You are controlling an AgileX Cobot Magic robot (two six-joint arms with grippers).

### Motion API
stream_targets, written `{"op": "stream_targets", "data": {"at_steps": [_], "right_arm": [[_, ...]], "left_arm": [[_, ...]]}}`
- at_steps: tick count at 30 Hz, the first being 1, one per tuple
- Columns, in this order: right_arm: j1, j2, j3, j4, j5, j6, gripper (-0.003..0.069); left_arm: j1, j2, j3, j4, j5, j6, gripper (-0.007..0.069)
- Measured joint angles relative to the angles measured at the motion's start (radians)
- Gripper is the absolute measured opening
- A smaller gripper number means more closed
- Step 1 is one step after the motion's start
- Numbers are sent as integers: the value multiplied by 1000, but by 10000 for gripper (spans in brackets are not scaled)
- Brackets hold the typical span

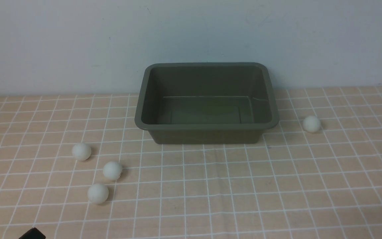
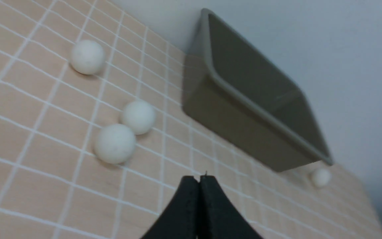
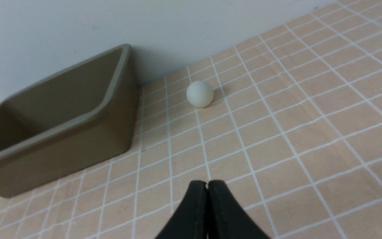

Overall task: Put the table tennis balls into the box on the light coffee tablecloth.
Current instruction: 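Reach for and grasp a ping pong ball on the table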

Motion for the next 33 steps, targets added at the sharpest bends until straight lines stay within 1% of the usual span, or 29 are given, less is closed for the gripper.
{"op": "stream_targets", "data": {"at_steps": [2, 3, 4, 10, 16, 18, 19, 22, 24, 25, 26, 27, 29, 31, 32, 33], "right_arm": [[0, 0, 0, 30, -1, 0, -19], [0, 0, 1, 37, -3, 0, -19], [0, 0, 1, 66, -3, 0, -19], [0, 0, 2, 225, -46, 0, -19], [0, 0, 2, 317, -82, 0, -19], [0, 0, 2, 381, -89, 0, -19], [0, 0, 2, 389, -90, 0, -19], [0, 0, 2, 450, -127, 0, -19], [0, 0, 2, 482, -153, 0, -19], [0, 0, 2, 486, -157, 0, -19], [0, 0, 2, 520, -175, 0, -19], [0, 0, 2, 532, -181, -1, -19], [0, 0, 2, 563, -189, -27, -19], [0, 0, -1, 578, -180, -81, -19], [0, 0, -8, 581, -169, -105, -19], [0, 0, -33, 584, -147, -171, -19]], "left_arm": [[0, 0, 0, -75, -1, 3, -69], [0, 0, 0, -87, -1, 3, -69], [0, 0, 0, -125, -4, 3, -69], [0, 0, 0, -157, -13, 3, -69], [0, 0, 0, -184, -50, 3, -69], [0, 0, 0, -247, -57, 10, -69], [0, 0, 0, -259, -57, 13, -69], [0, 0, 0, -365, -79, 123, -69], [0, 0, 0, -439, -82, 245, -69], [0, 0, 0, -447, -82, 273, -69], [0, 0, -5, -526, -79, 398, -69], [0, 0, -7, -554, -77, 449, -69], [0, 0, -32, -655, -48, 654, -69], [0, 0, -60, -732, 11, 847, -69], [0, 0, -67, -745, 26, 902, -69], [0, 0, -80, -760, 86, 1002, -69]]}}
